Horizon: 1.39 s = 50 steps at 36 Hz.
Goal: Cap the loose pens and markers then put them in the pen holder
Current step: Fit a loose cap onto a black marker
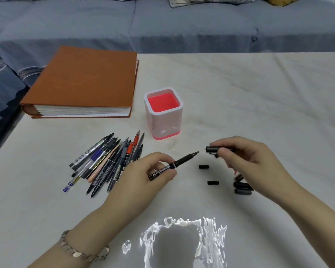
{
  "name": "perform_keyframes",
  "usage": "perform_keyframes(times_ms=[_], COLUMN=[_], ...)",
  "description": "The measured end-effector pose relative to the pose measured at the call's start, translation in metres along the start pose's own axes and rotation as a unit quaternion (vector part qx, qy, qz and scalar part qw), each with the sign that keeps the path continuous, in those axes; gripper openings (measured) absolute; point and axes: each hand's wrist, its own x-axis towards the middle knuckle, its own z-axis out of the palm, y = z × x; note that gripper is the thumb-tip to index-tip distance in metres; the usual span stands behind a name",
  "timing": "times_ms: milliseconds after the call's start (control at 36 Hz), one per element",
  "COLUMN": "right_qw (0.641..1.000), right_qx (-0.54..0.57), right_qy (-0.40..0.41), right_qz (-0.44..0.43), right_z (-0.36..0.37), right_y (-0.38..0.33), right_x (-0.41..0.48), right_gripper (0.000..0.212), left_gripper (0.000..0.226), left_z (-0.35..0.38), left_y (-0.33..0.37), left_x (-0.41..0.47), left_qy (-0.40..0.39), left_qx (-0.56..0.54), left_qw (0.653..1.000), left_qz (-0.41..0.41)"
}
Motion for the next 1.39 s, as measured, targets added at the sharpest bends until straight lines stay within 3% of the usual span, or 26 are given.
perform_keyframes(times_ms=[361,472,556,722,778,917,1000,1111,1306,1389], right_qw=[0.994,0.996,0.997,0.994,0.991,0.986,0.98,0.961,0.933,0.94], right_qx=[-0.097,-0.059,-0.003,-0.036,-0.053,-0.099,-0.121,-0.177,-0.342,-0.332], right_qy=[-0.04,-0.065,-0.074,-0.062,-0.056,-0.036,-0.035,-0.05,0.02,0.024], right_qz=[-0.035,-0.019,-0.007,-0.084,-0.111,-0.129,-0.153,-0.204,-0.115,-0.078], right_z=[0.001,0.004,0.006,0.006,0.008,0.011,0.012,0.007,-0.025,-0.016], right_y=[-0.007,-0.014,-0.017,-0.018,-0.014,0.003,0.015,0.031,0.068,0.074], right_x=[-0.008,-0.011,-0.013,-0.014,-0.014,-0.015,-0.02,-0.031,-0.021,-0.015], right_gripper=[0.026,0.025,0.024,0.016,0.012,0.027,0.025,0.024,0.017,0.018], left_gripper=[0.019,0.011,0.036,0.032,0.031,0.031,0.007,0.025,0.018,0.01], left_z=[-0.005,-0.003,0.001,0.005,0.006,0.002,0.001,0.006,-0.001,0.013], left_y=[0.008,0.008,0.006,0.004,0.003,0.006,0.007,-0.002,-0.022,-0.02], left_x=[-0.007,-0.005,-0.005,-0.006,-0.006,0.0,0.008,0.012,0.022,0.021], left_qy=[-0.009,-0.006,0.007,0.013,0.007,-0.038,-0.117,-0.217,-0.054,-0.031], left_qx=[0.08,0.113,0.138,0.127,0.12,0.179,0.104,0.028,0.034,0.004], left_qw=[0.995,0.989,0.98,0.971,0.973,0.972,0.987,0.975,0.998,0.999], left_qz=[0.063,0.094,0.145,0.2,0.195,0.148,0.043,-0.042,-0.03,-0.032])
